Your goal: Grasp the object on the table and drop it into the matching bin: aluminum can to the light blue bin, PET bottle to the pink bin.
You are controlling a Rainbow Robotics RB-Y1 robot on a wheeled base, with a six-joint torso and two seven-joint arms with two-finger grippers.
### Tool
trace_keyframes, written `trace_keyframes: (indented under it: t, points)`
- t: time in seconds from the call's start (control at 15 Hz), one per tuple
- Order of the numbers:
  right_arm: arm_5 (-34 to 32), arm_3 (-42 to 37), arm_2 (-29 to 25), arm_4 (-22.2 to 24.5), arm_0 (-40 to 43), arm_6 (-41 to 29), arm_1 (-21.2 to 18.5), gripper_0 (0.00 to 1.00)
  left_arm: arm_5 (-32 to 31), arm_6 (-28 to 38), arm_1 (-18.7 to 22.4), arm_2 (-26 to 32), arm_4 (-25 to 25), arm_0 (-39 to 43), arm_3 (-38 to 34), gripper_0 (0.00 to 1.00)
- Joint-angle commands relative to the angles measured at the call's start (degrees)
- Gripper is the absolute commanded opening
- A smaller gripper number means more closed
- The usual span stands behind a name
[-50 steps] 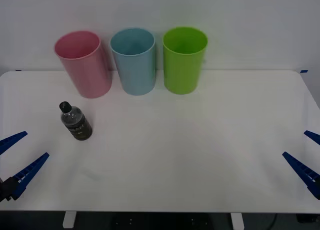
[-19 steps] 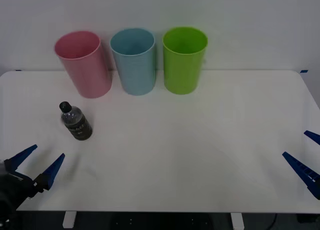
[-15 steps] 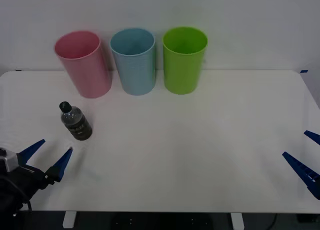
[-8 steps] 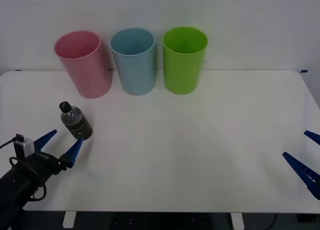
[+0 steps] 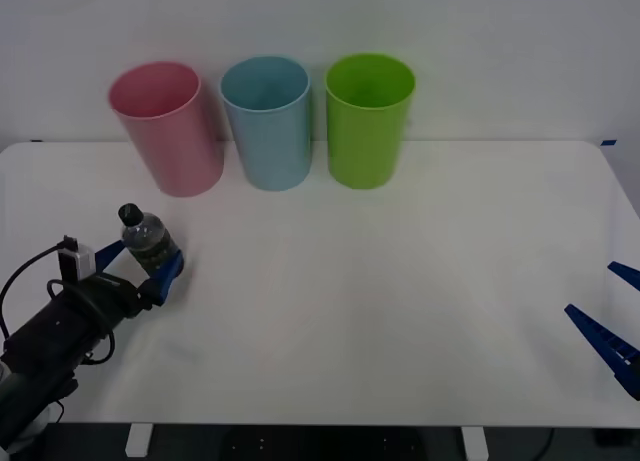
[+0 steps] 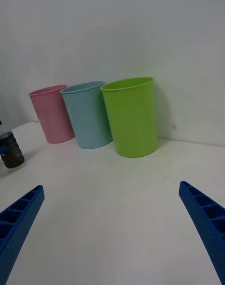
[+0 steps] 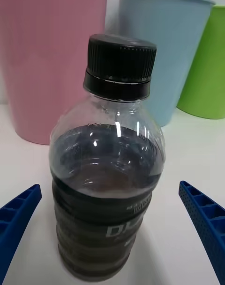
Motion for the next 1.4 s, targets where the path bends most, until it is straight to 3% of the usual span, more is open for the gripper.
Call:
trace_keyframes:
  t: [0.07, 0.8, 0.87, 0.93, 1.0, 1.07, 1.4]
  points:
    - [0.0, 0.0, 0.0, 0.0, 0.0, 0.0, 0.0, 1.0, 2.9, -0.3, 0.0, -0.6, -0.7, -2.1, 1.1, 1.0]
    - [0.0, 0.0, 0.0, 0.0, 0.0, 0.0, 0.0, 1.0, 3.4, -1.4, 0.0, -0.8, -0.9, -5.3, 4.9, 1.0]
    - [0.0, 0.0, 0.0, 0.0, 0.0, 0.0, 0.0, 1.0, 3.3, -1.5, 0.0, -0.7, -0.9, -5.2, 4.9, 0.57]
    - [0.0, 0.0, 0.0, 0.0, 0.0, 0.0, 0.0, 1.0, 3.3, -1.7, 0.0, -0.7, -0.9, -5.2, 4.9, 0.25]
    - [0.0, 0.0, 0.0, 0.0, 0.0, 0.0, 0.0, 1.0, 3.3, -2.0, 0.0, -0.7, -0.9, -5.2, 4.9, 0.11]
    - [0.0, 0.0, 0.0, 0.0, 0.0, 0.0, 0.0, 1.0, 3.3, -2.2, 0.0, -0.7, -0.9, -5.2, 4.9, 0.01]
    - [0.0, 0.0, 0.0, 0.0, 0.0, 0.0, 0.0, 1.0, 3.3, -2.4, 0.1, -0.8, -0.8, -5.1, 4.9, 0.0]
